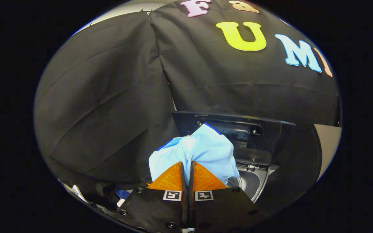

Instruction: Put the clothes into the washing machine and then close the washing machine lid.

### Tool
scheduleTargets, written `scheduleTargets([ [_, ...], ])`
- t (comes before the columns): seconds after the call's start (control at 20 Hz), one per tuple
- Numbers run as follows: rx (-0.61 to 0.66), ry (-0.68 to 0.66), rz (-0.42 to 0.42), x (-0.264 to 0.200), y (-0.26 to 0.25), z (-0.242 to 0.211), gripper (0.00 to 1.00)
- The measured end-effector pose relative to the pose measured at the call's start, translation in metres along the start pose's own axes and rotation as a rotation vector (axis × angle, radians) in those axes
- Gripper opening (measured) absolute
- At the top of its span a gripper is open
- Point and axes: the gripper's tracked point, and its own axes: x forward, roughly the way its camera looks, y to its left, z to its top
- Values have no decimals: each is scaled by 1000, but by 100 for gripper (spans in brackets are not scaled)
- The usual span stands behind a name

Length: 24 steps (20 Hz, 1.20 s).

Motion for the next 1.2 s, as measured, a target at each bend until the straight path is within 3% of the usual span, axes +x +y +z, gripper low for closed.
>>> scheduleTargets([
  [0.5, 45, 118, -127, 67, -42, -81, 1],
  [1.2, 124, 238, -216, 111, -64, -138, 1],
])
